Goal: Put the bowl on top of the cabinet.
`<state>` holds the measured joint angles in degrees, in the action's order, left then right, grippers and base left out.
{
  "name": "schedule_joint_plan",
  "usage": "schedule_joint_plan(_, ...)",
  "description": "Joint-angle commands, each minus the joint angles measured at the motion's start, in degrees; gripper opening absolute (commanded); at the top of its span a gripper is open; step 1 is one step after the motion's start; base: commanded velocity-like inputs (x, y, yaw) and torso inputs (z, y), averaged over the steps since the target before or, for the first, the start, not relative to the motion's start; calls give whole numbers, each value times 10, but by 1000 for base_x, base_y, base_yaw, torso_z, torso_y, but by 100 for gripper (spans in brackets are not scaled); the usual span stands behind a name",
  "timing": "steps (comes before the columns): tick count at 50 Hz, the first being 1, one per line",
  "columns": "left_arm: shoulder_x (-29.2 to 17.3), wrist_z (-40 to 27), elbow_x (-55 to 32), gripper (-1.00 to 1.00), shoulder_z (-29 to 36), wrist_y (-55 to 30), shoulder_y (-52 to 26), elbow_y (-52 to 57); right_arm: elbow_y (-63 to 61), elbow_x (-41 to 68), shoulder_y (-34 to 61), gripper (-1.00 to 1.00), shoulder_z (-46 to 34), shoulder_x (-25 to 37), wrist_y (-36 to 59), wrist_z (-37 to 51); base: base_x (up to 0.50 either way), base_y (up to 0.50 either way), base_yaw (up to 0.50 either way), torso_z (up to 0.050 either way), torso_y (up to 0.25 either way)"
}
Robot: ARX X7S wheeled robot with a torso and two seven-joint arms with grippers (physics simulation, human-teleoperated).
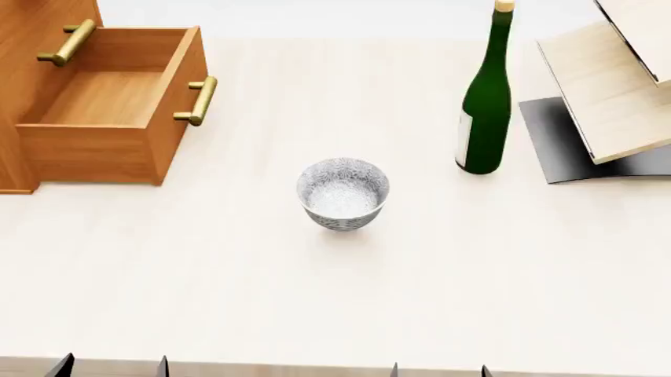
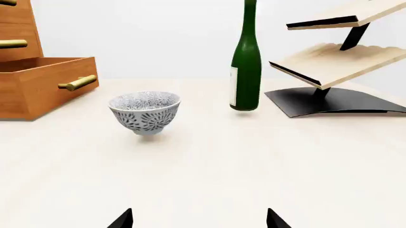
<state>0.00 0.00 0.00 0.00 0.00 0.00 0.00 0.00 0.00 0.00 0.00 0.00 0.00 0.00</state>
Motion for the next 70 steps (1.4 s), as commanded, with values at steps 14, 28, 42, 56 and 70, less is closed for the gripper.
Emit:
schedule_joint_plan(14,-31,-37,-22,100,36,-3,-1,1,4,19,3,100,-42,31,13,30,0,0,0,0,0)
schedule_joint_plan(28,-43,-37,-50,100,48,-2,-1,4,-10,29,2,100,-62,46,45,35,0,0,0,0,0)
schedule_joint_plan(42,-61,-53,-81,100,33,-15,6,76,-120,74,16,100,-29,79,129,45,0,0,0,0,0)
schedule_joint_plan(56,-115,-91,-79,100,-22,-89,-12,221,-266,88,100,100,73,168,229,76,0,0,0,0,0)
schedule_joint_plan(70,-176,-106,-146,100,-156,-128,-11,376,-351,199,60,100,301,235,245,37,0,0,0,0,0)
